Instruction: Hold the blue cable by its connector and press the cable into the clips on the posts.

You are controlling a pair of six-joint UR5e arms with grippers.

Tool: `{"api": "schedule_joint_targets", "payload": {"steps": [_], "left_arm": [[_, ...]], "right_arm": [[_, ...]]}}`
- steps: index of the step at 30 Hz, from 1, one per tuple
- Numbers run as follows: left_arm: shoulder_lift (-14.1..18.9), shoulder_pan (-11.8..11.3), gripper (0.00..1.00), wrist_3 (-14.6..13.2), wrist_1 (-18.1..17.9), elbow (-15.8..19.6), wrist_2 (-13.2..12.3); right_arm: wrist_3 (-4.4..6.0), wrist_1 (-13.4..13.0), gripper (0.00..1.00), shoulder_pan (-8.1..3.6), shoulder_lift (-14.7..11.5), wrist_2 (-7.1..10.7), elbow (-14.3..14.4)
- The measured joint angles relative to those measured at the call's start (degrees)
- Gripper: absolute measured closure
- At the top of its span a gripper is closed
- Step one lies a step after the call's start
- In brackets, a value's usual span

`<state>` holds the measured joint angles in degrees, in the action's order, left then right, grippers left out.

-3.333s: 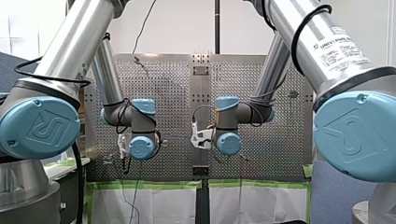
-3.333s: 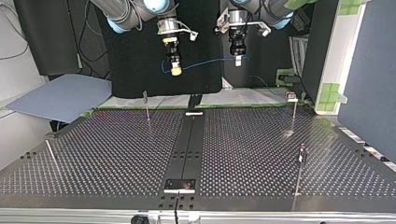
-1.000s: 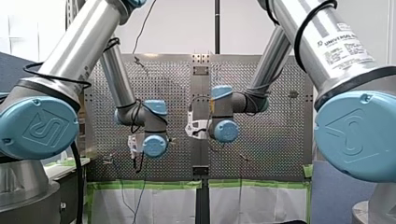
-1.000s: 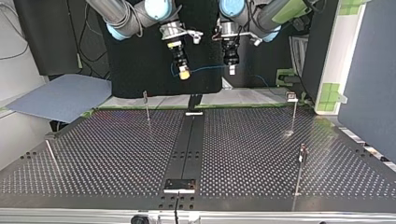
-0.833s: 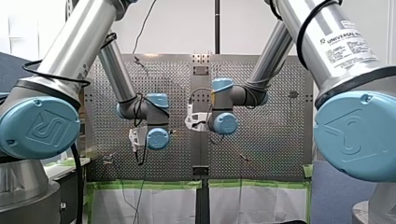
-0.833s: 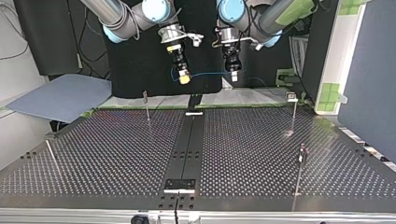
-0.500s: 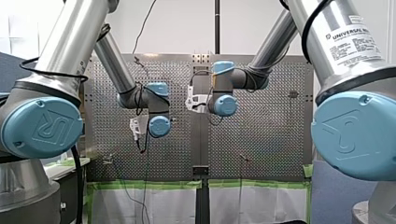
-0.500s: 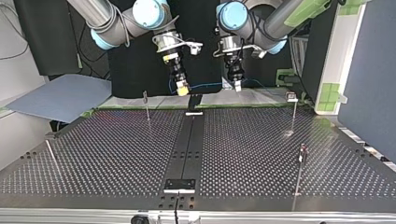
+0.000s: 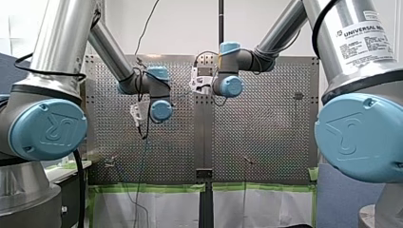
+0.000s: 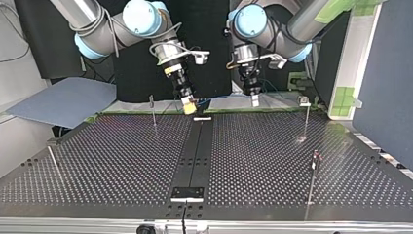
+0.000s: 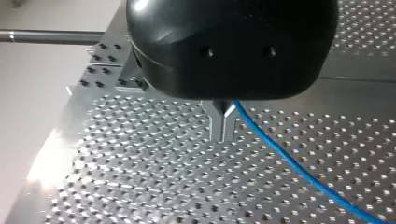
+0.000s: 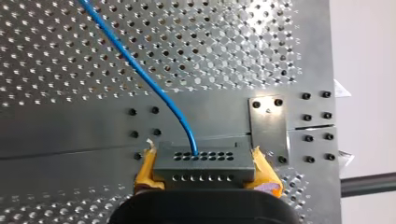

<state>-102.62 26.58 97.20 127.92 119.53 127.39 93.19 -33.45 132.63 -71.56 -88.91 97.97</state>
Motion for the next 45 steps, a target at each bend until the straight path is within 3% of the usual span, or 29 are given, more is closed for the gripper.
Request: {"api": "schedule_joint_targets", "payload": {"steps": [6, 19, 29, 38, 45], "left_arm": [[3.02, -1.83, 1.0, 0.16, 2.99, -0.67, -0.51], [9.45, -4.86, 1.0, 0.09, 9.41, -2.22, -0.36], [14.43, -7.03, 1.0, 0.7, 14.42, -2.81, -0.46], [19.03, -9.63, 1.0, 1.32, 18.99, -4.88, -0.79], [21.96, -12.75, 1.0, 2.38, 22.38, -5.82, -3.33]], "right_arm": [[0.22, 2.24, 1.0, -0.09, 0.03, 0.97, -0.09], [0.48, 2.58, 1.0, -0.01, 0.08, 3.59, -1.52], [2.41, 2.66, 1.0, 0.51, 0.43, 5.87, -5.14], [2.51, 3.6, 1.0, 1.32, 2.16, 5.99, -8.4], [2.38, 4.7, 1.0, 3.22, 3.77, 5.9, -11.26]]}}
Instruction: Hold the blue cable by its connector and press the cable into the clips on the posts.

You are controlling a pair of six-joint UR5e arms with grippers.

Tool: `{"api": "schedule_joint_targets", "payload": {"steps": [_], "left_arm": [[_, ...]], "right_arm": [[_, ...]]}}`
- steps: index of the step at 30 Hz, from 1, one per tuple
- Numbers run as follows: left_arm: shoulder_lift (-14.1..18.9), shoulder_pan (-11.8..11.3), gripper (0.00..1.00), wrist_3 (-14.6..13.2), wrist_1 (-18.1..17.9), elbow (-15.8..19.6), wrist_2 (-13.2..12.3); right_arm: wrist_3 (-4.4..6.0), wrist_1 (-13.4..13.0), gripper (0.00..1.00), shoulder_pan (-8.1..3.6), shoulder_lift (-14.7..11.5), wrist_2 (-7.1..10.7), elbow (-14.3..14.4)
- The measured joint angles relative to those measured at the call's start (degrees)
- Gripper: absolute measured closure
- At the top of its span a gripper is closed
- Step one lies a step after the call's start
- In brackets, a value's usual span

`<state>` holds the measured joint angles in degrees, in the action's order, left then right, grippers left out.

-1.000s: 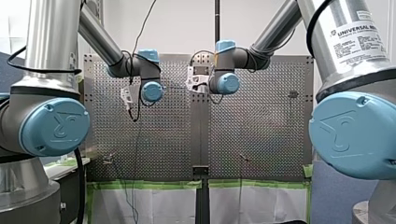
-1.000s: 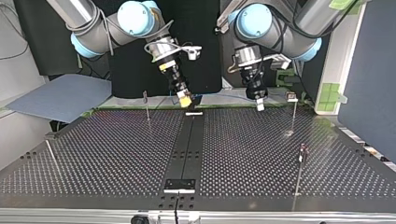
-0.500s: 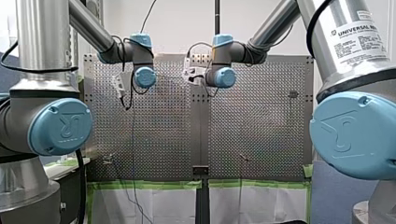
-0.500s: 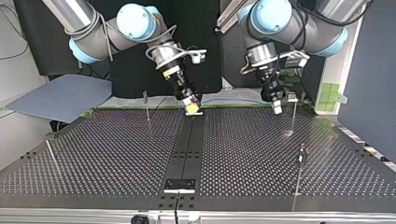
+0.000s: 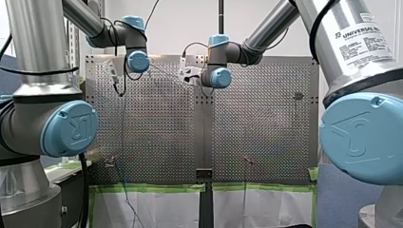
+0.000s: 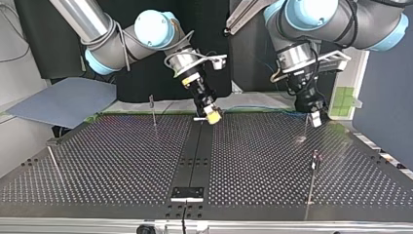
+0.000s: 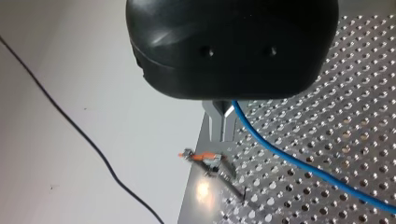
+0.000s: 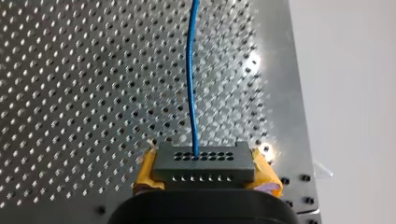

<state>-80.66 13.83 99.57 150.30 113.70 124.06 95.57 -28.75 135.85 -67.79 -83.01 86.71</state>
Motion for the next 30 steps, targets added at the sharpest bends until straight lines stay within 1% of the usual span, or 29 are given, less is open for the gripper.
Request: {"api": "schedule_joint_targets", "payload": {"steps": [4, 11, 18, 24, 30], "left_arm": [[0.05, -1.66, 1.0, 0.11, 1.67, -0.27, -1.64], [-1.82, -4.72, 1.0, -0.27, 4.76, -2.14, -4.69], [-2.05, -8.4, 1.0, 0.58, 8.44, -4.57, -8.39], [-2.1, -10.08, 1.0, 1.41, 10.79, -6.68, -11.5], [-3.41, -11.07, 1.0, 1.49, 11.2, -8.34, -15.14]], "right_arm": [[0.16, 0.41, 1.0, 0.7, 0.17, -0.04, -2.03], [0.3, 1.91, 1.0, 1.5, 0.23, -0.34, -5.54], [1.2, 2.52, 1.0, 1.82, 0.77, -0.78, -9.41], [1.38, 2.94, 1.0, 2.25, 2.94, -1.04, -12.7], [1.44, 3.13, 1.0, 3.0, 4.42, -1.35, -15.99]]}}
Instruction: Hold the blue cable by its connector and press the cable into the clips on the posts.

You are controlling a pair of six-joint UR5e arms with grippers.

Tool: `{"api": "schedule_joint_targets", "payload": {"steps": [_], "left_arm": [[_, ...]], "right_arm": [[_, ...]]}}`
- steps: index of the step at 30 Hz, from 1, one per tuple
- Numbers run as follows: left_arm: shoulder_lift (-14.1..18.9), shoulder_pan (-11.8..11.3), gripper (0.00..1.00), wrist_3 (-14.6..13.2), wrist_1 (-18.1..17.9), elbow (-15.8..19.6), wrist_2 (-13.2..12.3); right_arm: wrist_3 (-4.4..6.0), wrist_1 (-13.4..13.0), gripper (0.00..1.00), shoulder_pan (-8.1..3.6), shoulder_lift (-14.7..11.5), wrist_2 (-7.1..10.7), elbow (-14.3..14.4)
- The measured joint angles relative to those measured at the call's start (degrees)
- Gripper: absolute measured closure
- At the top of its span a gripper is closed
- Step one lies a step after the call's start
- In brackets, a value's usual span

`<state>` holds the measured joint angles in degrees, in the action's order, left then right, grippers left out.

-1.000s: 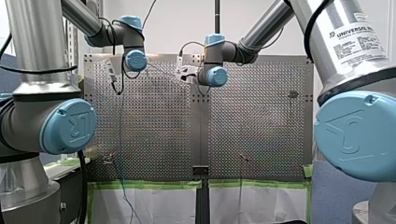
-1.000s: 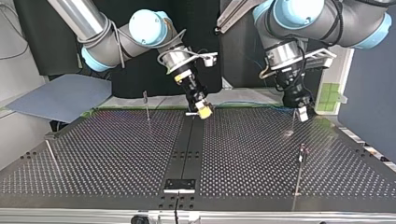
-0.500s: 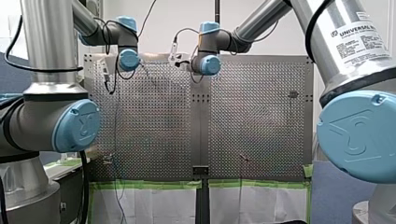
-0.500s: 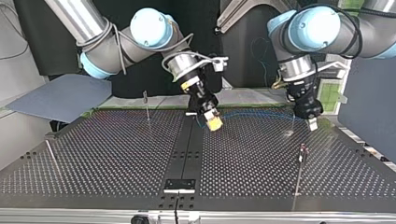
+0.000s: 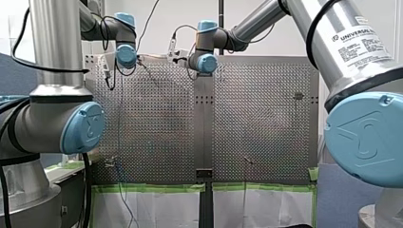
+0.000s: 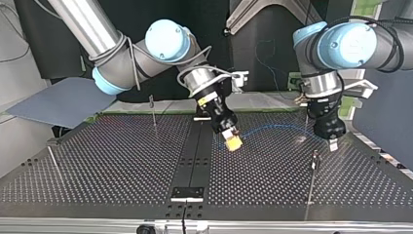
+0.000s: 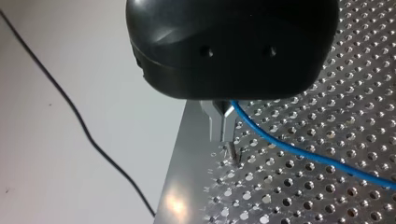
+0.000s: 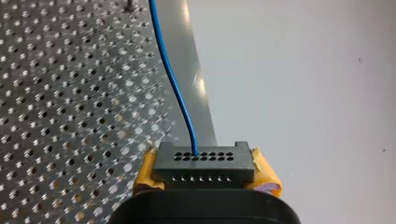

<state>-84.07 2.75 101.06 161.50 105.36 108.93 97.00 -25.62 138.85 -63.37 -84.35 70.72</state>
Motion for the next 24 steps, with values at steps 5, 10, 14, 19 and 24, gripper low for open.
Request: {"api": "schedule_joint_targets", "payload": {"steps": [5, 10, 14, 19, 24], "left_arm": [[-1.91, -0.67, 1.0, 0.01, 0.06, -1.19, -1.06], [-2.71, -1.71, 1.0, 0.6, -0.03, -1.61, -1.56], [-2.77, -2.85, 1.0, 1.4, -0.18, -1.65, -2.28], [-2.81, -5.22, 1.0, 1.98, -0.28, -1.66, -4.26], [-2.85, -7.68, 1.0, 2.29, -0.29, -2.11, -6.73]], "right_arm": [[0.04, 0.04, 1.0, 0.41, 0.36, -0.21, -1.11], [0.04, 0.17, 1.0, 0.54, 0.51, -0.65, -1.29], [0.04, 0.36, 1.0, 0.5, 0.61, -1.22, -1.31], [0.04, 0.53, 1.0, 0.23, 0.68, -1.56, -1.32], [0.05, 0.51, 1.0, -0.09, 0.73, -1.61, -1.32]]}}
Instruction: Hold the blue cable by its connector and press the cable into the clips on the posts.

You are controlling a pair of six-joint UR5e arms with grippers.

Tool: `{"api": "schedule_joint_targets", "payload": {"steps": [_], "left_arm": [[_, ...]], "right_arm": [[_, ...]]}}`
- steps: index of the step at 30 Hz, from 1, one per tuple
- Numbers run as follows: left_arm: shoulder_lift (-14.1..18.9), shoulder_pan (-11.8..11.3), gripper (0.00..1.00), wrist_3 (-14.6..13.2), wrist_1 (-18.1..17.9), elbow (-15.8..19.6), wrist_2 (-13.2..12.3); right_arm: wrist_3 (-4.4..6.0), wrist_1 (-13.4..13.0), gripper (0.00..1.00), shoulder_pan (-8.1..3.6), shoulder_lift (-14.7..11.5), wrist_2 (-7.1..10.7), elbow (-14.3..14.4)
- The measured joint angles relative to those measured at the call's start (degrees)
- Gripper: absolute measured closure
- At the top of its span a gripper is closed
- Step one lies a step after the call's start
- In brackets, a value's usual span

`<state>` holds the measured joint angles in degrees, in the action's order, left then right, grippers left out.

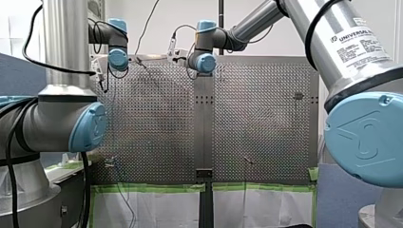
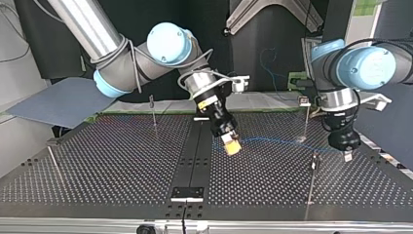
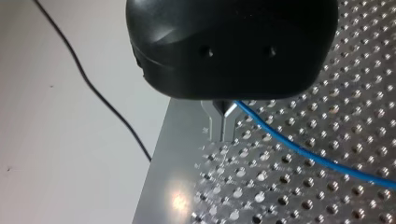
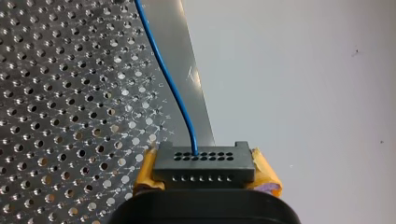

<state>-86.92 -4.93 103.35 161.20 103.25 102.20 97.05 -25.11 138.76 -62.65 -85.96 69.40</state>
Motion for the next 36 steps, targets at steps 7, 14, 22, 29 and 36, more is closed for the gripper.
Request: {"api": "schedule_joint_targets", "payload": {"steps": [7, 14, 22, 29, 36], "left_arm": [[-0.03, -1.31, 1.0, 0.08, 0.0, -0.78, -3.3], [-0.22, -1.53, 1.0, 0.09, -0.02, -0.97, -6.7], [-2.37, -1.67, 1.0, -0.97, -0.13, -1.79, -8.73], [-2.72, -1.85, 1.0, 0.34, -1.71, -3.02, -8.94], [-3.63, -2.3, 1.0, 1.33, -2.08, -3.89, -10.16]], "right_arm": [[0.0, -0.07, 1.0, -0.26, 0.15, -0.01, 0.0], [0.0, -0.12, 1.0, -0.5, 0.26, -0.06, -0.02], [0.0, -0.12, 1.0, -1.26, 0.39, -0.09, -0.01], [0.0, -0.25, 1.0, -1.69, 0.88, -0.23, -0.04], [-0.01, -0.29, 1.0, -1.88, 1.99, -0.26, -0.62]]}}
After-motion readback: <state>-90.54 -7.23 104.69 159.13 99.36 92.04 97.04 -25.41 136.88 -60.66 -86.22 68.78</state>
